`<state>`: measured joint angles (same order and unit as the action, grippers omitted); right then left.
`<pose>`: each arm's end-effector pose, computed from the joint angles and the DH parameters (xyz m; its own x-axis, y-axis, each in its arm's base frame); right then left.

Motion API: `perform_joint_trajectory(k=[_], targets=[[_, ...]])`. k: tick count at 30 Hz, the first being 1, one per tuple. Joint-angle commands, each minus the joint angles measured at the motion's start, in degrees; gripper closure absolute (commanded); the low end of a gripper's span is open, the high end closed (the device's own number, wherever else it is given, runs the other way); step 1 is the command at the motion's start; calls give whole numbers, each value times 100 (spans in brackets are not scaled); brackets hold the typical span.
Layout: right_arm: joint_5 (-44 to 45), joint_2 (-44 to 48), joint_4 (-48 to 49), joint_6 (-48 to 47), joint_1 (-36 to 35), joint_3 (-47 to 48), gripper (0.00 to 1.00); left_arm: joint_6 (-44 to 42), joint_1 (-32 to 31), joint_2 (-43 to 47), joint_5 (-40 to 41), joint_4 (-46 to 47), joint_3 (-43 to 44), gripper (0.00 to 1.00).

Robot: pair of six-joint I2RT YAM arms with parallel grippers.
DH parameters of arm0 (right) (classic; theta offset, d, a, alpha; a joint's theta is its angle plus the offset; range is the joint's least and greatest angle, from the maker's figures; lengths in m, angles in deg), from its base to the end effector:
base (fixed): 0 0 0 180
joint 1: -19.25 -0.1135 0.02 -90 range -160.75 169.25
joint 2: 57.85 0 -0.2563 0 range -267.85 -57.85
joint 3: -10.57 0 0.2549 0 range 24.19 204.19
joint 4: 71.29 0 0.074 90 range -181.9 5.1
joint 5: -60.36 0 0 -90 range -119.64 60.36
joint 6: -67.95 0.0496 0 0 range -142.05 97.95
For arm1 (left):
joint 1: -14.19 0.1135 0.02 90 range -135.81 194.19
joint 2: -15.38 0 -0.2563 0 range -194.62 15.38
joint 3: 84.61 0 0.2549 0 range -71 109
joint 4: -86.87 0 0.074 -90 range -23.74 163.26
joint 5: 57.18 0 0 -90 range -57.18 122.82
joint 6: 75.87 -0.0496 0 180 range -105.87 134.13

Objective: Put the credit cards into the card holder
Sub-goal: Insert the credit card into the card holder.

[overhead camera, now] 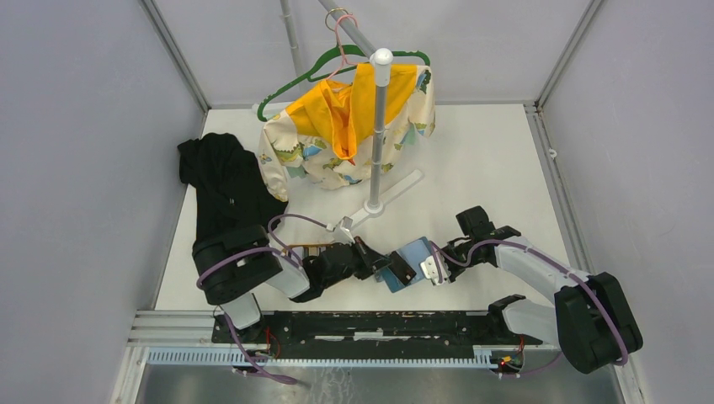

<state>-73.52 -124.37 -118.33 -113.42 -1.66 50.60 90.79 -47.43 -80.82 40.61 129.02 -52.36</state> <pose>0.1532 0.0953 0.1296 0.4621 -0.5948 -0.6577 -0.8850 -0.3566 -0.2993 0.1361 -0.2378 0.0936 -0.8307 -0.4906 -0.2632 0.0156 0.4521 -0.8918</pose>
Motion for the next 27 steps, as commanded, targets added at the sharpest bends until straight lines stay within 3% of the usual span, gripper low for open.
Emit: perform_joint_trajectory(k=[1, 27], targets=[[33, -54, 74, 14, -23, 17, 72, 327, -42, -175, 179, 112, 102, 98], [239, -173, 275, 366, -31, -3, 72, 445, -50, -923, -125, 533, 360, 98]])
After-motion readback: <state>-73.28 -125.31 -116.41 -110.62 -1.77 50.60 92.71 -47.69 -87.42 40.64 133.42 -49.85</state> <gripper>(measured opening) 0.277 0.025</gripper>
